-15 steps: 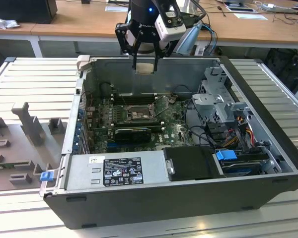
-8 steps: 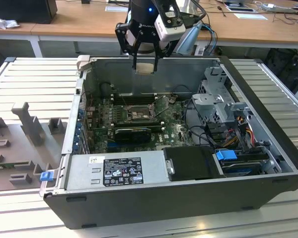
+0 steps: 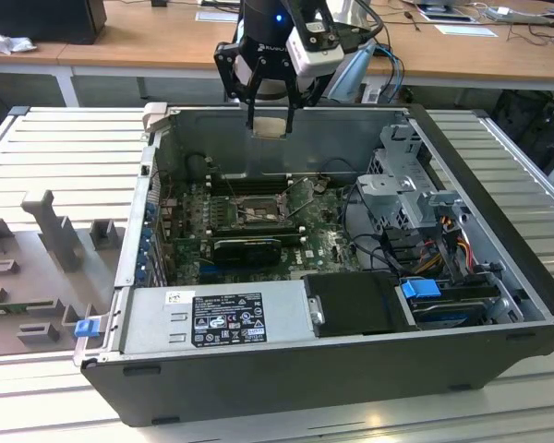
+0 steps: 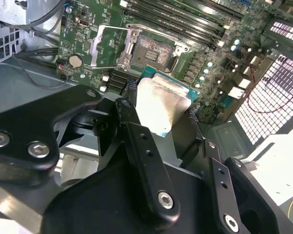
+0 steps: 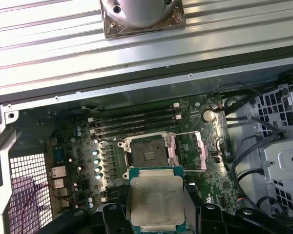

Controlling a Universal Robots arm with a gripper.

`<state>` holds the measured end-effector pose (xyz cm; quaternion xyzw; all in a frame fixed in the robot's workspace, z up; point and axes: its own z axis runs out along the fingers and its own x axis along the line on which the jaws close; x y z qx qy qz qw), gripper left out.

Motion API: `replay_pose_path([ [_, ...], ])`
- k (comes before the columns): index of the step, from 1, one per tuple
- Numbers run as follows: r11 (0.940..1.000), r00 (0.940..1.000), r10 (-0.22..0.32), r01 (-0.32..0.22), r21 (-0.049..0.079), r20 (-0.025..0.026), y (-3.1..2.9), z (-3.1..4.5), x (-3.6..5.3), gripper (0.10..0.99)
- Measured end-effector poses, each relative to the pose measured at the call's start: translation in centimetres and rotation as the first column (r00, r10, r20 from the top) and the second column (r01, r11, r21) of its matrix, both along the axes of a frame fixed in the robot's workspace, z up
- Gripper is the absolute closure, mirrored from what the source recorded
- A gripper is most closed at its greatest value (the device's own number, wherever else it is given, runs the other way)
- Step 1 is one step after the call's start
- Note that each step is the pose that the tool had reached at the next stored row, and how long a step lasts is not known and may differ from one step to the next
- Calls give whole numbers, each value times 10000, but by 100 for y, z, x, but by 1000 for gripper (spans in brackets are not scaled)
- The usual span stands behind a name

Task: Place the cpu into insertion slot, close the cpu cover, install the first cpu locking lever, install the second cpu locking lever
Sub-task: 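Place the cpu into insertion slot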

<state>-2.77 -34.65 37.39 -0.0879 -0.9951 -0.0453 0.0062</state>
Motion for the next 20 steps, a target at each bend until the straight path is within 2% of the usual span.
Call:
replay_pose_path([
  [9, 9991, 9991, -430, 430, 0, 0, 0, 0, 0, 557],
  [20, 9985, 9985, -549, 549, -1, -1, 0, -12, 0, 557],
])
